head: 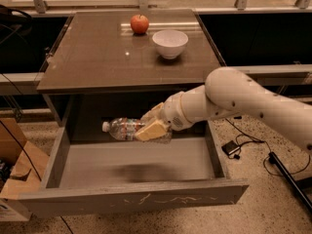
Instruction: Place water bottle into top drawer
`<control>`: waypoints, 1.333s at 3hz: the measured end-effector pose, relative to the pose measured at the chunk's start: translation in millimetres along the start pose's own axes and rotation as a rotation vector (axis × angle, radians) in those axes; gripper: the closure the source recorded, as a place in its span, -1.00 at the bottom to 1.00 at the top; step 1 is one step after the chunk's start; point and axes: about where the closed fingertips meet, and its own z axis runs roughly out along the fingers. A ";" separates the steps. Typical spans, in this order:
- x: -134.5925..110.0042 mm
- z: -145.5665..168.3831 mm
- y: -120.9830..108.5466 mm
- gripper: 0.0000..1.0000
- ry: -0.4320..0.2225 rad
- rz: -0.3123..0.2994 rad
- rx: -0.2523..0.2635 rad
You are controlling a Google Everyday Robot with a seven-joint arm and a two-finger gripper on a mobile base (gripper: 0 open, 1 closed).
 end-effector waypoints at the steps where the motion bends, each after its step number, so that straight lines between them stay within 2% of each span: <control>1: 29.0 27.7 -7.6 1.00 -0.012 0.060 0.034; 2: 57.6 55.6 -13.7 1.00 -0.019 0.113 0.027; 3: 88.0 83.3 -5.2 0.64 -0.007 0.184 -0.008; 4: 90.2 85.4 -4.4 0.18 -0.007 0.189 -0.012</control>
Offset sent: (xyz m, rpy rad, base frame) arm 0.0259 0.0027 -0.1314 0.0655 0.1178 -0.1344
